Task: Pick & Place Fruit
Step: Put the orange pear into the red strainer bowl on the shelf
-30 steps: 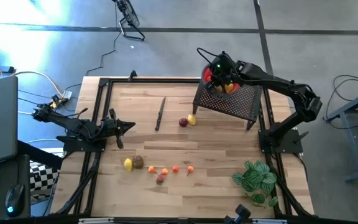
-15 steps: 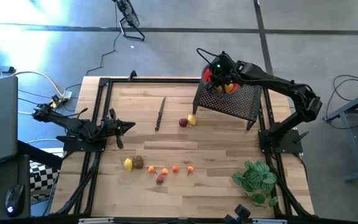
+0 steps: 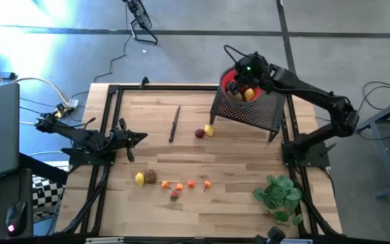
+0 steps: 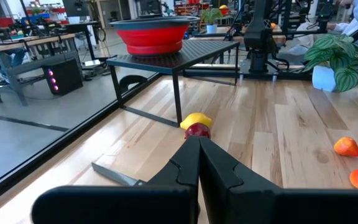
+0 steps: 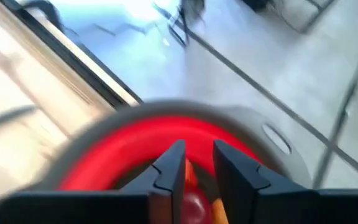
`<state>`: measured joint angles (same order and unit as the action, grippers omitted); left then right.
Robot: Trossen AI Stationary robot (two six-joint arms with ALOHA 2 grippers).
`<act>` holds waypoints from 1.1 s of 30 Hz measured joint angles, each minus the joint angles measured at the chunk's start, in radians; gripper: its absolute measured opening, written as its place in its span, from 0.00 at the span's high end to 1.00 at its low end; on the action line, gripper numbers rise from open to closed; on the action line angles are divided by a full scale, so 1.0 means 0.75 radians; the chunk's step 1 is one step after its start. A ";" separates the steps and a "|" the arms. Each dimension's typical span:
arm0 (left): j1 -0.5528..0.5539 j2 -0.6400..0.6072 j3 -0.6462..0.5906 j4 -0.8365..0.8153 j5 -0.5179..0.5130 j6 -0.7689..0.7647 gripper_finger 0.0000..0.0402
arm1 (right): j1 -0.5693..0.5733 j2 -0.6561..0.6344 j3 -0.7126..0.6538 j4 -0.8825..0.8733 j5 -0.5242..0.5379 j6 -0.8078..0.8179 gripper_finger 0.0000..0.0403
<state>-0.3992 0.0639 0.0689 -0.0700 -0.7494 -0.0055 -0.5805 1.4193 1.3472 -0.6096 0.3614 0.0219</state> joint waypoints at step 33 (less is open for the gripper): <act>0.000 0.001 0.000 -0.003 0.001 -0.001 1.00 | 0.483 -0.050 -0.012 -0.030 -0.247 0.188 0.99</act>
<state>-0.3995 0.0643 0.0689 -0.0719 -0.7490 -0.0059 -0.2181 1.3821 1.3381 -0.6322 0.1761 0.1631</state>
